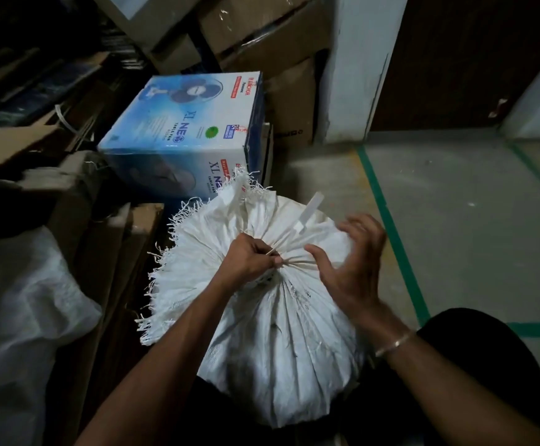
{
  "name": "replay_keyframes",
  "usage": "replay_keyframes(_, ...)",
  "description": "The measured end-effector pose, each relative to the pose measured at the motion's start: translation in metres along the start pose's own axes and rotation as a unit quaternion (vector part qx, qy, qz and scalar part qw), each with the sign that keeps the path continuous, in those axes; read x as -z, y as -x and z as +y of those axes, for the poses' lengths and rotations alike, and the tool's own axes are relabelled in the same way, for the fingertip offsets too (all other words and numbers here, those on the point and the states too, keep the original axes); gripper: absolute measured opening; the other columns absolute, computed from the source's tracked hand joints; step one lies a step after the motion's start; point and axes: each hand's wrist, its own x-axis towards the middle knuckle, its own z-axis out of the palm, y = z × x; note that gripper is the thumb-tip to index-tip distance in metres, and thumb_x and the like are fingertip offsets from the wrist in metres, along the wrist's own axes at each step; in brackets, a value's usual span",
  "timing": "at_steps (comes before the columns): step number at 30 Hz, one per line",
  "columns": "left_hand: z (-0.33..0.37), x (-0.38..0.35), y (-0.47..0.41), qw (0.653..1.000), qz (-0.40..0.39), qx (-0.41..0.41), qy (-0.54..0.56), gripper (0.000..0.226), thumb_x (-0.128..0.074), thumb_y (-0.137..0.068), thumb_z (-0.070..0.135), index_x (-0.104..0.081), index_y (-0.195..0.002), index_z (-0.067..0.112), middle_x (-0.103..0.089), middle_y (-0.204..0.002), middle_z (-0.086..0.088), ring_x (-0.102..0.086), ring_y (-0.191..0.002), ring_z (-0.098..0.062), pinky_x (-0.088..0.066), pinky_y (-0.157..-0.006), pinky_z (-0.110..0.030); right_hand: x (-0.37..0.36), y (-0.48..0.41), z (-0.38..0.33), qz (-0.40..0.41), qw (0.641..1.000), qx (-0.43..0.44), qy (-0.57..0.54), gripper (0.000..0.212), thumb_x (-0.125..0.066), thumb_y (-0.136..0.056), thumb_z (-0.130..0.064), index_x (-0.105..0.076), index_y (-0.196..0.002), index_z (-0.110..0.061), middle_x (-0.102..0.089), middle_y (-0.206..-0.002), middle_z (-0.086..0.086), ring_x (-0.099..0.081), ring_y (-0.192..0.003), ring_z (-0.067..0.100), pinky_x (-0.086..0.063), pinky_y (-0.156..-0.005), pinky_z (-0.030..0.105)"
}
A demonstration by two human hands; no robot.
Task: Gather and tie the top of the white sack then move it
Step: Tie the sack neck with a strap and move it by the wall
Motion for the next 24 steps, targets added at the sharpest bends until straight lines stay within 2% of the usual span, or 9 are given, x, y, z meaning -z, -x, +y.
replay_keyframes(1,0.0,0.001,0.0,1.0,0.001,-0.003,0.003,0.003,-0.083,-0.069,0.023,-0.083,-0.072,0.022,-0.077,-0.071,-0.011,-0.061,-0.066,-0.011,-0.045,-0.067,-0.029,0.0,0.019,-0.005,0.011,0.995,-0.096,-0.026,0.052,-0.087,-0.079,-0.02,-0.056,-0.117,0.0,-0.054,-0.119,0.015,-0.056,-0.11,0.025,-0.048,-0.101,0.039)
replay_keyframes(3,0.0,0.002,0.0,1.0,0.003,-0.005,-0.003,0.009,-0.083,-0.069,0.021,-0.084,-0.077,0.017,-0.077,-0.071,-0.011,-0.061,-0.066,-0.011,-0.044,-0.066,-0.029,-0.011,0.045,-0.017,-0.075,0.95,-0.278,-0.118,0.047,-0.083,-0.083,-0.013,-0.056,-0.122,-0.012,-0.062,-0.115,0.004,-0.063,-0.096,0.013,-0.055,-0.089,0.042)
replay_keyframes(5,0.001,0.003,0.001,1.0,-0.005,-0.012,-0.014,0.005,-0.084,-0.075,0.013,-0.084,-0.079,0.016,-0.077,-0.069,-0.007,-0.061,-0.064,-0.008,-0.046,-0.066,-0.028,-0.028,0.057,-0.024,-0.159,0.904,-0.361,-0.166,0.041,-0.075,-0.09,-0.015,-0.06,-0.128,-0.018,-0.068,-0.115,-0.005,-0.067,-0.096,0.008,-0.057,-0.09,0.043)
replay_keyframes(8,0.007,0.001,0.007,0.999,-0.007,-0.021,-0.033,0.014,-0.083,-0.079,0.009,-0.081,-0.07,0.019,-0.072,-0.059,0.003,-0.06,-0.056,-0.002,-0.046,-0.059,-0.02,-0.045,0.048,-0.033,-0.129,0.906,-0.374,-0.149,0.034,-0.067,-0.096,-0.031,-0.066,-0.127,-0.017,-0.068,-0.104,-0.016,-0.067,-0.099,0.008,-0.056,-0.092,0.037)
replay_keyframes(12,0.017,-0.005,0.014,0.999,-0.01,-0.007,-0.049,0.021,-0.081,-0.082,0.014,-0.073,-0.063,0.014,-0.066,-0.054,-0.004,-0.06,-0.047,-0.01,-0.047,-0.046,-0.023,-0.06,0.024,-0.045,-0.091,0.923,-0.351,-0.129,0.018,-0.066,-0.096,-0.031,-0.076,-0.098,-0.016,-0.068,-0.086,-0.015,-0.067,-0.084,0.006,-0.055,-0.08,0.031)
replay_keyframes(14,0.019,-0.011,0.016,0.994,-0.005,-0.027,-0.108,0.022,-0.07,-0.078,0.03,-0.064,-0.065,0.013,-0.063,-0.058,-0.009,-0.064,-0.057,-0.02,-0.052,-0.055,-0.036,-0.064,0.019,-0.044,-0.083,0.921,-0.358,-0.126,0.019,-0.064,-0.098,-0.027,-0.076,-0.086,-0.016,-0.067,-0.073,-0.016,-0.063,-0.069,-0.004,-0.05,-0.07,0.016)
replay_keyframes(17,0.017,-0.018,0.022,0.981,0.006,-0.069,-0.182,0.018,-0.054,-0.075,0.037,-0.046,-0.07,0.022,-0.053,-0.065,0.001,-0.063,-0.076,-0.035,-0.047,-0.069,-0.042,-0.068,0.016,-0.041,-0.071,0.928,-0.353,-0.1,0.019,-0.065,-0.097,-0.023,-0.076,-0.085,-0.013,-0.064,-0.07,-0.016,-0.057,-0.062,0.001,-0.039,-0.063,0.008)
replay_keyframes(21,0.008,-0.021,0.019,0.999,0.043,-0.033,-0.001,0.041,-0.052,-0.089,0.061,-0.06,-0.077,0.023,-0.065,-0.071,0.002,-0.066,-0.079,-0.029,-0.051,-0.078,-0.052,-0.071,0.011,-0.045,-0.079,0.936,-0.324,-0.111,0.014,-0.066,-0.096,-0.017,-0.078,-0.091,-0.01,-0.073,-0.082,-0.006,-0.062,-0.076,0.004,-0.044,-0.07,0.006)
replay_keyframes(24,0.008,-0.018,0.018,0.99,0.089,-0.062,0.089,0.038,-0.054,-0.101,0.047,-0.065,-0.083,0.015,-0.067,-0.073,0.005,-0.062,-0.071,-0.015,-0.052,-0.073,-0.041,-0.075,0.012,-0.039,-0.077,0.905,-0.386,-0.161,0.014,-0.067,-0.094,-0.019,-0.078,-0.086,-0.019,-0.078,-0.085,-0.003,-0.07,-0.079,0.012,-0.057,-0.08,0.03)
